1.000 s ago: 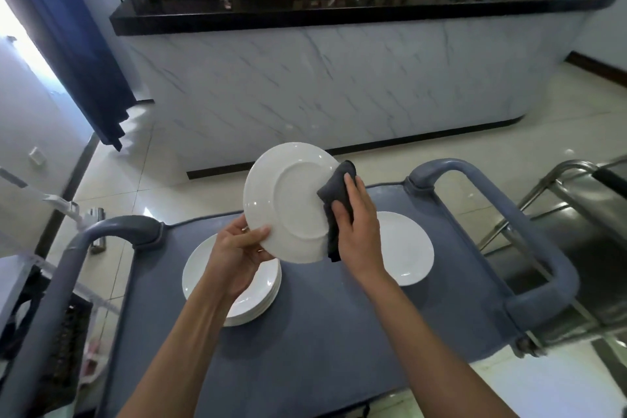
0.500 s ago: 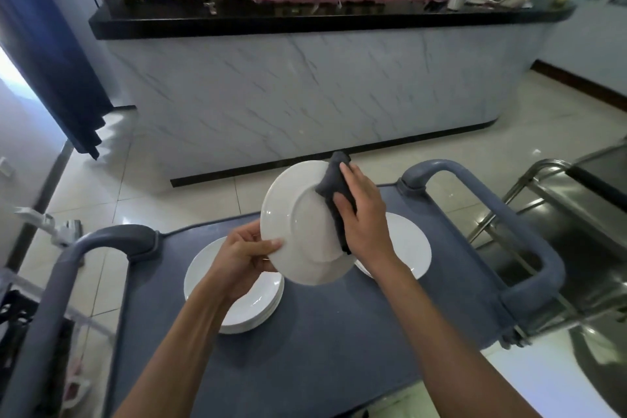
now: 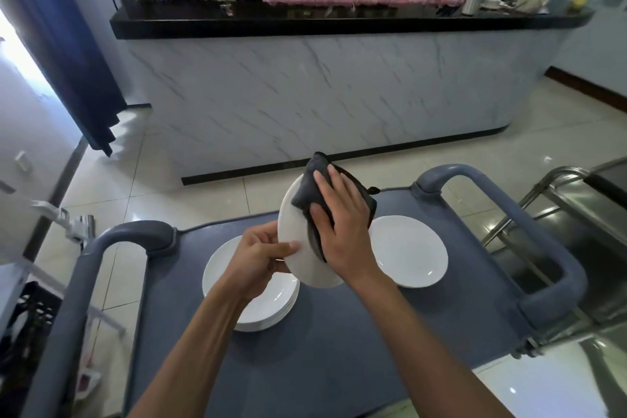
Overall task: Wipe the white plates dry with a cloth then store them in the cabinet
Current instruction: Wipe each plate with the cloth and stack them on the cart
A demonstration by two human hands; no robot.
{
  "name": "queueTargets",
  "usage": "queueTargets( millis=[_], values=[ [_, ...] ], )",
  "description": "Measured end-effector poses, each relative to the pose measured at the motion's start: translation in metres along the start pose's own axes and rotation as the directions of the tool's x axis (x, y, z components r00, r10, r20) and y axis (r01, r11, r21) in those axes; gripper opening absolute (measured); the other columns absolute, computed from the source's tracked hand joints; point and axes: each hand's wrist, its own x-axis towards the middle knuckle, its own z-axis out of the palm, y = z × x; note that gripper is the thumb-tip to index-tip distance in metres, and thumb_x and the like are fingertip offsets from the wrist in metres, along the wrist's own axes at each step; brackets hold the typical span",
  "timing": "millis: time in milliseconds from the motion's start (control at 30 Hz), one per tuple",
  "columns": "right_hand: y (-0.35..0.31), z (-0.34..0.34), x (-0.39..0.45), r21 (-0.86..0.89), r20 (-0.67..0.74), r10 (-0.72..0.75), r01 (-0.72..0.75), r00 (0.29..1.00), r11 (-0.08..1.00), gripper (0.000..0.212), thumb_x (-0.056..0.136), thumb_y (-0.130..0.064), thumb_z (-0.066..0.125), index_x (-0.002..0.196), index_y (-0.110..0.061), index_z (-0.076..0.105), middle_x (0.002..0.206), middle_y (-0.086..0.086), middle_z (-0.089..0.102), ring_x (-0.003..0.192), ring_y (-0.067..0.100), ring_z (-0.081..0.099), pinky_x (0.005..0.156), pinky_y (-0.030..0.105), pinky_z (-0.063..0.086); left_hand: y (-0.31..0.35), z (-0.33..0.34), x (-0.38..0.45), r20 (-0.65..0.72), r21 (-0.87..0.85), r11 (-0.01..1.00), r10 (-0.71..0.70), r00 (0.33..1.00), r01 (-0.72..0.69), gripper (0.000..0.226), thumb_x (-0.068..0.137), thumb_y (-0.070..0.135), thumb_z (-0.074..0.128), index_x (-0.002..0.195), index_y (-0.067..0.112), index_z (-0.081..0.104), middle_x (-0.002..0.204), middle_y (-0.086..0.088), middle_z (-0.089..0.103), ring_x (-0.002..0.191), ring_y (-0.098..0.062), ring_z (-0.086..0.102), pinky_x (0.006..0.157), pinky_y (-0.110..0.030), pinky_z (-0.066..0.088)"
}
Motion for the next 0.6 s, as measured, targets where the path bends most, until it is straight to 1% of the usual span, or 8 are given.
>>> queueTargets(
  millis=[100,167,233,300,333,433,500,600],
  values=[
    [-0.011,0.012,-0.008,-0.02,0.014,-0.021,0.021,1.0,1.0,0.052,0.101,-0.041,0.037,0.151,-0.026,0.042,0.161,0.0,0.034,0.147,0.024,0.03,0.118,0.047,0.025,-0.003,-0.002,-0.002,-0.01,0.008,1.0,-0.011,1.0,0.011,0.034,0.079,0.002,0.071,0.112,-0.001,0.072,0.109,-0.029,0.071,0.096,-0.043,0.071,0.082,-0.06,0.056],
    [-0.014,0.019,-0.011,-0.028,0.015,-0.033,0.033,0.999,0.999,0.051,0.101,-0.04,0.039,0.15,-0.027,0.043,0.16,0.0,0.034,0.147,0.024,0.03,0.117,0.046,0.025,-0.005,-0.005,-0.002,-0.026,0.0,1.0,-0.021,0.999,0.021,0.032,0.082,-0.003,0.069,0.114,-0.002,0.071,0.11,-0.03,0.071,0.098,-0.045,0.07,0.084,-0.061,0.055],
    [-0.014,0.022,-0.012,-0.033,0.032,-0.037,0.039,0.999,0.999,0.052,0.1,-0.04,0.04,0.15,-0.028,0.043,0.161,-0.001,0.033,0.147,0.023,0.029,0.117,0.047,0.025,-0.006,-0.007,-0.002,-0.04,-0.014,1.0,-0.025,0.999,0.025,0.03,0.084,-0.005,0.065,0.113,-0.001,0.072,0.109,-0.028,0.071,0.096,-0.044,0.07,0.08,-0.055,0.058],
    [-0.011,0.021,-0.012,-0.045,0.069,-0.036,0.039,0.997,0.998,0.054,0.099,-0.043,0.041,0.151,-0.03,0.04,0.162,-0.002,0.03,0.149,0.022,0.026,0.118,0.048,0.024,-0.006,-0.007,-0.003,-0.048,-0.039,0.999,-0.031,0.998,0.029,0.03,0.083,-0.004,0.065,0.111,0.001,0.073,0.107,-0.026,0.073,0.091,-0.041,0.072,0.074,-0.048,0.059],
    [-0.009,0.02,-0.011,-0.056,0.091,-0.035,0.041,0.995,0.998,0.056,0.098,-0.046,0.041,0.152,-0.032,0.037,0.163,-0.003,0.028,0.15,0.021,0.023,0.118,0.048,0.022,-0.006,-0.007,-0.003,-0.05,-0.054,0.998,-0.034,0.998,0.032,0.031,0.081,-0.002,0.066,0.111,0.002,0.074,0.106,-0.025,0.073,0.09,-0.04,0.072,0.073,-0.047,0.059],
    [-0.009,0.015,-0.011,-0.105,0.121,-0.046,0.059,0.992,0.993,0.059,0.098,-0.05,0.04,0.154,-0.035,0.032,0.165,-0.005,0.022,0.151,0.019,0.017,0.119,0.047,0.018,-0.005,-0.008,-0.005,-0.04,-0.086,0.996,-0.044,0.998,0.04,0.034,0.079,0.0,0.07,0.112,0.005,0.075,0.11,-0.026,0.072,0.093,-0.04,0.071,0.078,-0.051,0.059],
    [-0.011,0.013,-0.009,-0.162,0.111,-0.066,0.084,0.992,0.983,0.056,0.1,-0.05,0.037,0.154,-0.035,0.032,0.165,-0.004,0.023,0.151,0.02,0.018,0.119,0.048,0.018,-0.004,-0.009,-0.006,-0.023,-0.107,0.993,-0.048,0.999,0.045,0.034,0.077,0.0,0.073,0.111,0.006,0.075,0.111,-0.026,0.071,0.093,-0.04,0.071,0.078,-0.05,0.059],
    [-0.013,0.012,-0.007,-0.227,0.096,-0.082,0.102,0.992,0.968,0.054,0.102,-0.052,0.033,0.153,-0.035,0.033,0.164,-0.003,0.025,0.149,0.022,0.023,0.118,0.051,0.019,-0.002,-0.01,-0.006,-0.015,-0.14,0.989,-0.056,0.998,0.053,0.031,0.079,-0.002,0.07,0.109,0.005,0.075,0.112,-0.028,0.071,0.094,-0.041,0.07,0.077,-0.05,0.06]
  ],
)
